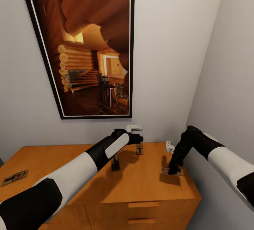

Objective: Take the four mousetraps from the cabinet in the bathroom and place them on the bathroom floor. Make sure all four end up on the same floor surface, and ensure that at least two of them are either under or directly next to the same bathroom sink.

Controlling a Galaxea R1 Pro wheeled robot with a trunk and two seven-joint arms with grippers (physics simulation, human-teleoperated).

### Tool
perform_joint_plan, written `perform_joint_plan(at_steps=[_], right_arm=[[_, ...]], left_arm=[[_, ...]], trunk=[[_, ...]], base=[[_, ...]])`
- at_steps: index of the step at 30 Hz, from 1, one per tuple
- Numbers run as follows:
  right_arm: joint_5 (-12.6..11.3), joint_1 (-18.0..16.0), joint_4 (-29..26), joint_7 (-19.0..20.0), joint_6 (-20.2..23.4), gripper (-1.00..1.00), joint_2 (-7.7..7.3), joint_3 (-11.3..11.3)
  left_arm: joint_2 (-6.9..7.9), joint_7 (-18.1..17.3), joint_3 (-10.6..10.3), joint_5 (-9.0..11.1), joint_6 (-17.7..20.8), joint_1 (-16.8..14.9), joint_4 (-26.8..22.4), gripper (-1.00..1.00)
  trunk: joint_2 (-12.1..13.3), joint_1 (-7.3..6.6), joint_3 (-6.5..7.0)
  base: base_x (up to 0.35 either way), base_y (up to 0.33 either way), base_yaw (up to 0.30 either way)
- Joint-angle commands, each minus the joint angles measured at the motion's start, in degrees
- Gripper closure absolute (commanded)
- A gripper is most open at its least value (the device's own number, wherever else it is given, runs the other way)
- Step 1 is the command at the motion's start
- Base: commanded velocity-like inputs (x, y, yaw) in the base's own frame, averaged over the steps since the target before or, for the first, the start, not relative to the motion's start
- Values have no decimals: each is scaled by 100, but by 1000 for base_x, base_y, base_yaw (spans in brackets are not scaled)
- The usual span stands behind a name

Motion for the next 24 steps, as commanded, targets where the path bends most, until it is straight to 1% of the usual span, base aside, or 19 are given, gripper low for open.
perform_joint_plan(at_steps=[1,3,7,10,11,12,13,16,24], right_arm=[[3,-6,-13,30,95,100,-4,22],[2,-6,-13,29,95,100,-6,22],[5,-6,-13,28,94,100,-5,22],[5,-6,-13,28,94,100,-4,22],[5,-6,-13,28,94,100,-3,22],[5,-6,-13,28,95,100,-6,22],[5,-6,-13,28,95,100,-4,22],[5,-6,-13,28,95,100,-6,22],[5,-6,-13,28,95,100,-8,22]], left_arm=[[0,48,-13,63,-19,-8,-9,-100],[0,42,-12,65,-58,-8,-12,-100],[0,59,-10,54,-258,-8,13,-100],[0,104,-21,38,-315,-8,67,-100],[0,127,-24,34,-322,-8,87,-100],[0,314,-29,50,-345,-8,118,-100],[0,385,-29,65,-353,-8,107,-100],[0,460,-28,79,-364,-8,47,-100],[0,499,-23,82,-367,-8,-12,-100]], trunk=[[-9,2,-11],[-9,2,-11],[-9,2,-11],[-9,2,-11],[-9,2,-11],[-9,2,-11],[-9,2,-11],[-9,2,-11],[-9,2,-11]], base=[[0,0,0],[0,0,0],[0,0,0],[0,0,0],[0,0,0],[0,0,0],[0,0,0],[0,0,0],[0,0,0]])
